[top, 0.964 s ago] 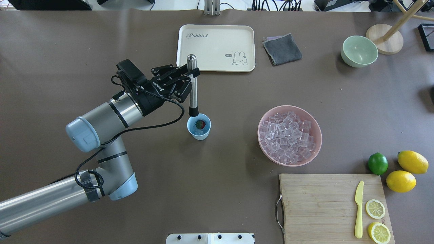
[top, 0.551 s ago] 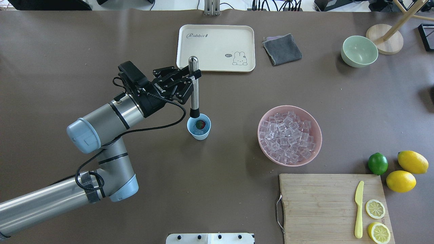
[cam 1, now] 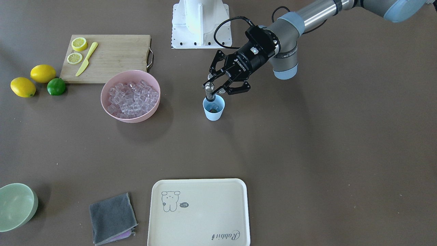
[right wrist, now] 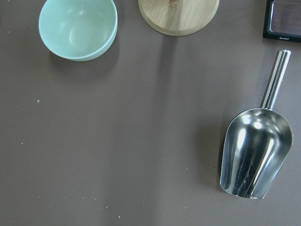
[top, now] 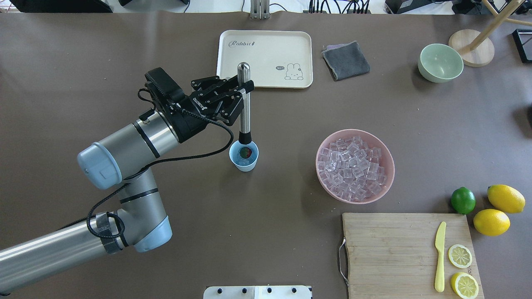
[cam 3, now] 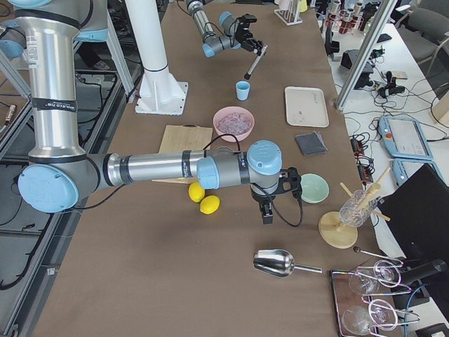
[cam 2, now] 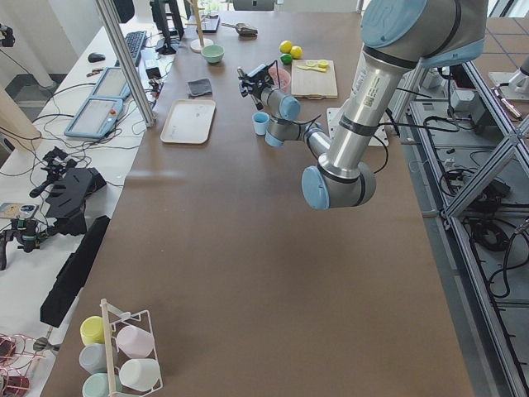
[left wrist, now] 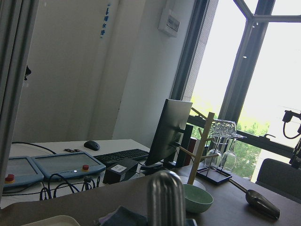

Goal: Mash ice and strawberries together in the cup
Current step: 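Push the pestle down into the cup with the left gripper, pressing the contents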

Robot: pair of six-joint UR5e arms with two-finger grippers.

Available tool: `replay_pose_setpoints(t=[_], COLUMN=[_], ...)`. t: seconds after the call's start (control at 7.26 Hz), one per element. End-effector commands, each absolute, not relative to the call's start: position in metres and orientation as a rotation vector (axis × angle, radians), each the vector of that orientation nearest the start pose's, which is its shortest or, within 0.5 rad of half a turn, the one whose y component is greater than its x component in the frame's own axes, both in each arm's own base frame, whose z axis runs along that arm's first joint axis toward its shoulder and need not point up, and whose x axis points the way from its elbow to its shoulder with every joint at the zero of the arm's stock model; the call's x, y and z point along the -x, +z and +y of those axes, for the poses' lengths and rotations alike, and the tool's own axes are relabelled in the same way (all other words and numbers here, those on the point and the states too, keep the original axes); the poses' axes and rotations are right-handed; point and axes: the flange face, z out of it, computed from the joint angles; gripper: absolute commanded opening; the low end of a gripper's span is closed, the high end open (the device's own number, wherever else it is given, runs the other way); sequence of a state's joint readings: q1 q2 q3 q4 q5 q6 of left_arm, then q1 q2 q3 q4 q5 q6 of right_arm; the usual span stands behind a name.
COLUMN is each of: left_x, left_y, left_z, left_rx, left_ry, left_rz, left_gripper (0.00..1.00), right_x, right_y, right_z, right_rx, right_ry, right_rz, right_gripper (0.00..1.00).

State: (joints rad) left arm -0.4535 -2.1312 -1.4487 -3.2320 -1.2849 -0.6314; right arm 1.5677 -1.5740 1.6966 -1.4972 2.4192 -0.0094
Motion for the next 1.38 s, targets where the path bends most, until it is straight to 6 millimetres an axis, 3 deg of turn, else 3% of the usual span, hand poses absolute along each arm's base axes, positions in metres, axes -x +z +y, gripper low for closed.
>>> replay_pose_setpoints(t=[0.0, 0.83, 0.96, 1.24], left_x=[-0.495, -0.508, -0.506, -0.48], left_y=[0.24, 0.261, 0.254, 0.239], left_z=[-0.41, -0.417, -0.418, -0.434], left_rx=[-1.451, -1.428, -1.434, -1.469], left_ry=[0.001, 0.014, 0.01, 0.0], left_rz=[1.481, 1.43, 1.436, 1.446], left_gripper=[0.0, 0.0, 0.0, 0.0], right_x=[-0.058, -0.06, -0.06, -0.061], right_y=[0.587, 0.587, 0.588, 0.589], right_z=[-0.497, -0.495, -0.494, -0.494], right_rx=[-0.186, -0.187, -0.186, -0.186], right_ry=[-0.097, -0.094, -0.095, -0.091], right_rz=[-0.844, -0.849, -0.848, -0.848], right_gripper=[1.0, 1.0, 1.0, 1.0])
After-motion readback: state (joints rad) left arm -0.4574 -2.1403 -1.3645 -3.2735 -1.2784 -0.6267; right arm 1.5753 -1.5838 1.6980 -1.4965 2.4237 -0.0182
